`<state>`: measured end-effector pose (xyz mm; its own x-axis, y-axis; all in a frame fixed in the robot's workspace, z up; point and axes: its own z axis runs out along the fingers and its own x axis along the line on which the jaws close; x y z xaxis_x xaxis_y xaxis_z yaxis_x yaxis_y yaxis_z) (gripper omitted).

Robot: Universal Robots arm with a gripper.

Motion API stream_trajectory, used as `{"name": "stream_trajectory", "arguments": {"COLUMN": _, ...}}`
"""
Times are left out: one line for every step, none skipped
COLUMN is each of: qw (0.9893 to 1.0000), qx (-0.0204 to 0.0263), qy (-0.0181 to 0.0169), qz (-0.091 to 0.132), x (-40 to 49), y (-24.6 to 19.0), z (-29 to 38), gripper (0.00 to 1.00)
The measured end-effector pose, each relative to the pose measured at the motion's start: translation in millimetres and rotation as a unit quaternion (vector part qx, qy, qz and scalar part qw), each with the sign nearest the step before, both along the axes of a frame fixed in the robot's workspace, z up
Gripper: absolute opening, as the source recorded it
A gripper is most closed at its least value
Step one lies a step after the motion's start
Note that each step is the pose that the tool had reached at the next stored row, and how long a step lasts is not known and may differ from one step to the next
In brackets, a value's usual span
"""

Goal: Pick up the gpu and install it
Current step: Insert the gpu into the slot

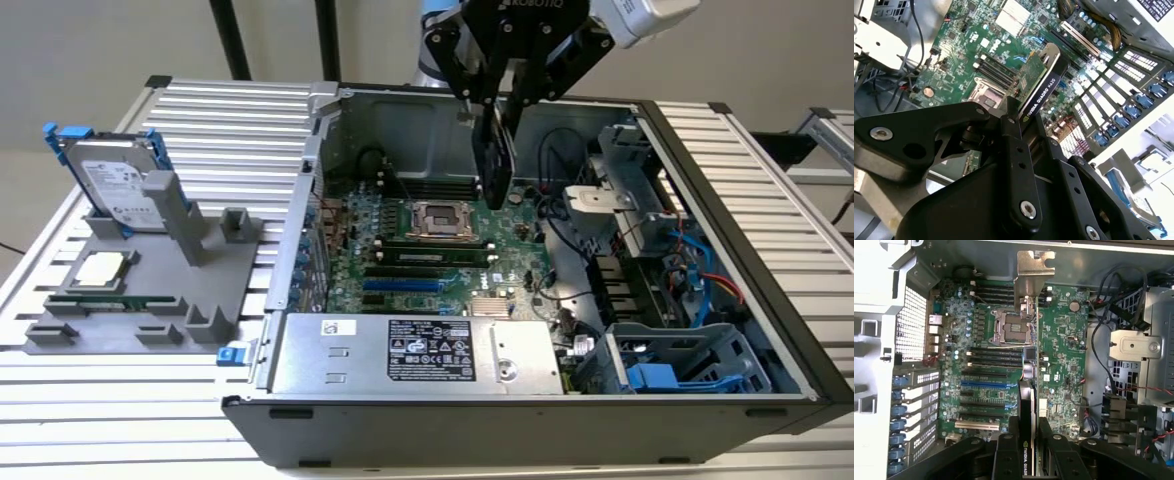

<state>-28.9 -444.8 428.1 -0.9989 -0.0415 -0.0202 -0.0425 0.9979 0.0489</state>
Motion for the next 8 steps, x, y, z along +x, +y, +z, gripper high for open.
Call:
{"name": "stream_trajectory", "arguments": {"qw": 1.0, "qx": 0.0, "qy": 0.0, "qz": 0.002, "x": 0.0, "y": 0.0, "z": 0.0, "gripper": 0.0}}
{"name": "stream_trajectory", "arguments": {"qw": 1.0, "qx": 0.0, "qy": 0.0, "qz": 0.004, "x": 0.0, "y": 0.0, "z": 0.0, "gripper": 0.0}}
{"name": "stream_trajectory", "arguments": {"qw": 1.0, "qx": 0.0, "qy": 0.0, "qz": 0.006, "x": 0.0, "y": 0.0, "z": 0.0, "gripper": 0.0}}
{"name": "stream_trajectory", "arguments": {"qw": 1.0, "qx": 0.0, "qy": 0.0, "qz": 0.008, "x": 0.0, "y": 0.0, "z": 0.0, "gripper": 0.0}}
{"name": "stream_trajectory", "arguments": {"qw": 1.0, "qx": 0.0, "qy": 0.0, "qz": 0.01, "x": 0.0, "y": 0.0, "z": 0.0, "gripper": 0.0}}
{"name": "stream_trajectory", "arguments": {"qw": 0.9999, "qx": 0.0, "qy": 0.0, "qz": 0.012, "x": 0.0, "y": 0.0, "z": 0.0, "gripper": 0.0}}
{"name": "stream_trajectory", "arguments": {"qw": 0.9999, "qx": -0.0001, "qy": 0.0, "qz": 0.014, "x": 0.0, "y": 0.0, "z": 0.0, "gripper": 0.0}}
{"name": "stream_trajectory", "arguments": {"qw": 0.9999, "qx": -0.0001, "qy": 0.0, "qz": 0.016, "x": 0.0, "y": 0.0, "z": 0.1, "gripper": 0.0}}
